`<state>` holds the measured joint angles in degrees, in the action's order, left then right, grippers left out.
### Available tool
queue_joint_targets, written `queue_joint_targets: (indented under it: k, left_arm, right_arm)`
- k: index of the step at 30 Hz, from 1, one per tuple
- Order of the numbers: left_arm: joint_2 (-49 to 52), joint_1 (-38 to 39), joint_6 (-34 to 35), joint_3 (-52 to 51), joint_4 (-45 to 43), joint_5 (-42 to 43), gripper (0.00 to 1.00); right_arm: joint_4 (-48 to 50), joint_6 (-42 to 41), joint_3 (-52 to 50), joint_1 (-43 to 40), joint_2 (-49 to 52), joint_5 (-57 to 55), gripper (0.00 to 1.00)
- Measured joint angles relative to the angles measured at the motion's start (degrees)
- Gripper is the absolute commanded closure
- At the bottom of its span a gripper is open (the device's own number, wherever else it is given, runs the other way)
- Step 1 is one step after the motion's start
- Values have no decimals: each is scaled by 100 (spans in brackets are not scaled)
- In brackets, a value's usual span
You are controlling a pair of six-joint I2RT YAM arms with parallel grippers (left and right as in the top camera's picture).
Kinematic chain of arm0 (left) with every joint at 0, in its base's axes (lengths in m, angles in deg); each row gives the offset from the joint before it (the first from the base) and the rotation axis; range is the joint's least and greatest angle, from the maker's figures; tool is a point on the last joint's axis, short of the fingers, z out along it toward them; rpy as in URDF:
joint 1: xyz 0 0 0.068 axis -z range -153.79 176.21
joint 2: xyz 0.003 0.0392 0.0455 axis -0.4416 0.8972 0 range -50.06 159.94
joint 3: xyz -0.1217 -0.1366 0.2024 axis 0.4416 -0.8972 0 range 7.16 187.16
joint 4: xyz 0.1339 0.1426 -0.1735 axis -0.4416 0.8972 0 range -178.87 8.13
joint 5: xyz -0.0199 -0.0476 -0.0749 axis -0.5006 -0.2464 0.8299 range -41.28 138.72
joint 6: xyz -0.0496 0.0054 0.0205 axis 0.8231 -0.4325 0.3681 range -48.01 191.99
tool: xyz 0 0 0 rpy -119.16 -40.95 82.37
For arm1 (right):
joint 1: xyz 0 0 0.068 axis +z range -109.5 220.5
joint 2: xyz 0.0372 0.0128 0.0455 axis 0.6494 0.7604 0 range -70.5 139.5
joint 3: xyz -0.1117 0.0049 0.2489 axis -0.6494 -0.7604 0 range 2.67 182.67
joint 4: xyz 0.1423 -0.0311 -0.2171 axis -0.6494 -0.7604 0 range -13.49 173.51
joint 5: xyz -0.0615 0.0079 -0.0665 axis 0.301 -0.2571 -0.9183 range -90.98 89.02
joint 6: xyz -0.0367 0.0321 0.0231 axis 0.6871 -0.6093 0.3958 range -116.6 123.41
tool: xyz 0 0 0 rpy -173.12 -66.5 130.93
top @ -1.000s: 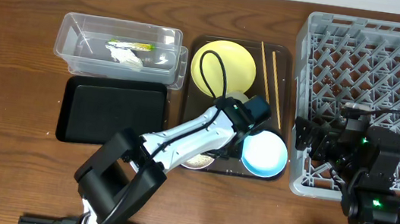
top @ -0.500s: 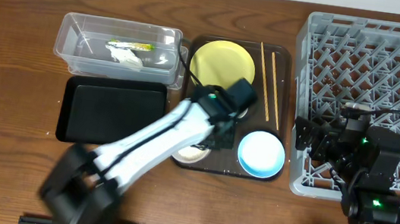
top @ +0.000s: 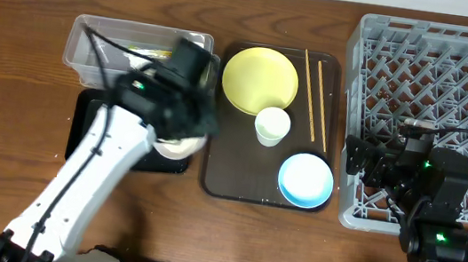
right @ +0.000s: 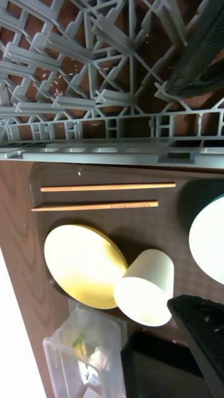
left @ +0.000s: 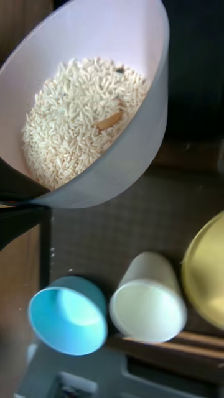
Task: Sort waste into correct bins and load items into the dishwasher rack
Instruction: 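Lift the bowl left and tip the rice onto the black tray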
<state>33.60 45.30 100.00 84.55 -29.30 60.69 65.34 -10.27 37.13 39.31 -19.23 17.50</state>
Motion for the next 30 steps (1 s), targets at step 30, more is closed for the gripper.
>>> queue_joint_targets:
  k: [30]
  left_arm:
    - [1519, -3995, -3939, -640, 238, 5429, 94]
  right_arm:
    - [0, 0, 0, 0, 0, 0, 1]
